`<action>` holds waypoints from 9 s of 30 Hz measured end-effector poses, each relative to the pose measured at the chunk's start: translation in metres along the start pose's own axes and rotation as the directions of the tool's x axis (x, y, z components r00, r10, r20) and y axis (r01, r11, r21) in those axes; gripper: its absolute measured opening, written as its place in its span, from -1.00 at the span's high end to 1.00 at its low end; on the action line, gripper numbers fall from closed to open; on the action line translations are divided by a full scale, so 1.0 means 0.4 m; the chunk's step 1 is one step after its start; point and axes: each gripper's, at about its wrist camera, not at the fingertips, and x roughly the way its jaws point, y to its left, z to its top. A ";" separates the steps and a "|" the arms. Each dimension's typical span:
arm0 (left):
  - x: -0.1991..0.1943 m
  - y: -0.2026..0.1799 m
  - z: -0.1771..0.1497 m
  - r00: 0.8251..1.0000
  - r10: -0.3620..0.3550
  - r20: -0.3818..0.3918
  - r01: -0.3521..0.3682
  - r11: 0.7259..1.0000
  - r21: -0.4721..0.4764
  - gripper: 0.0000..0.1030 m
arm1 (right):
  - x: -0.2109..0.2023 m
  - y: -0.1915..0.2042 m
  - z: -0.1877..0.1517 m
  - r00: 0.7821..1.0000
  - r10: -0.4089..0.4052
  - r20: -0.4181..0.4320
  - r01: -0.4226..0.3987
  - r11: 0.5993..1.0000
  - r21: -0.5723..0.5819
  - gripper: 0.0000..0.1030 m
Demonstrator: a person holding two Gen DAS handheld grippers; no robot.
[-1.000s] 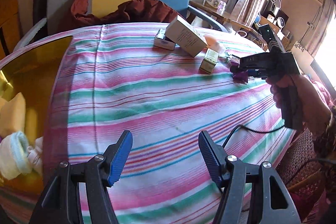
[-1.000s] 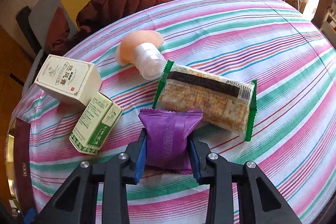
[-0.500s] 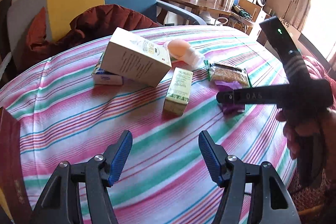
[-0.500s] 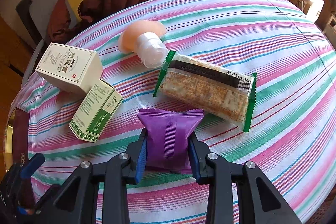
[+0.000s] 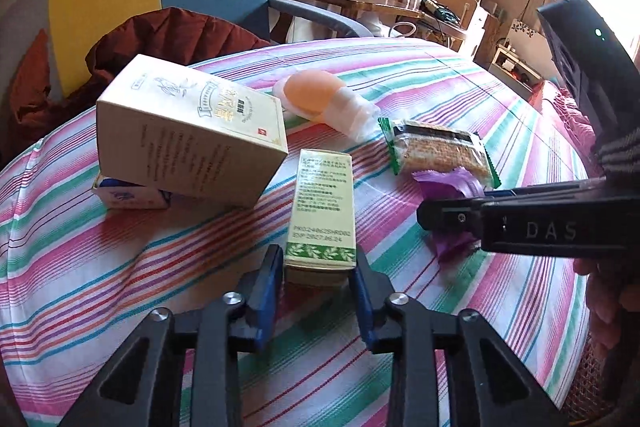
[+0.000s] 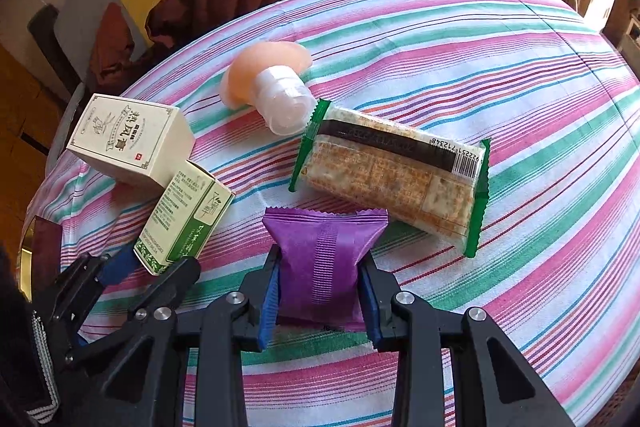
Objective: Organize objects
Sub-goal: 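Grasp the green-and-white medicine box with the left tool, then carry the medicine box into the gold tray and open the left tool while the right tool holds the packet, then carry the purple packet into the gold tray and open the right tool, then move both tools back over the remaining items on the cloth, then grasp the cracker packet with the right tool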
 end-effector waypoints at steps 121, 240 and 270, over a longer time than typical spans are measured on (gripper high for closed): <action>-0.531 0.520 -0.427 0.916 0.398 0.053 -0.264 0.697 -0.667 0.19 | -0.015 0.394 -0.236 0.988 0.050 0.146 0.043 0.820 -0.570 0.32; -0.524 0.167 -0.419 0.979 0.175 0.108 -0.132 0.937 -0.322 0.16 | -0.055 0.374 -0.082 0.954 0.299 -0.009 -0.279 0.877 -0.392 -0.59; -0.425 0.085 -0.365 0.991 0.127 0.028 -0.114 0.950 -0.290 0.16 | 0.006 0.035 0.105 0.996 -0.036 0.086 0.049 0.987 -0.155 -0.52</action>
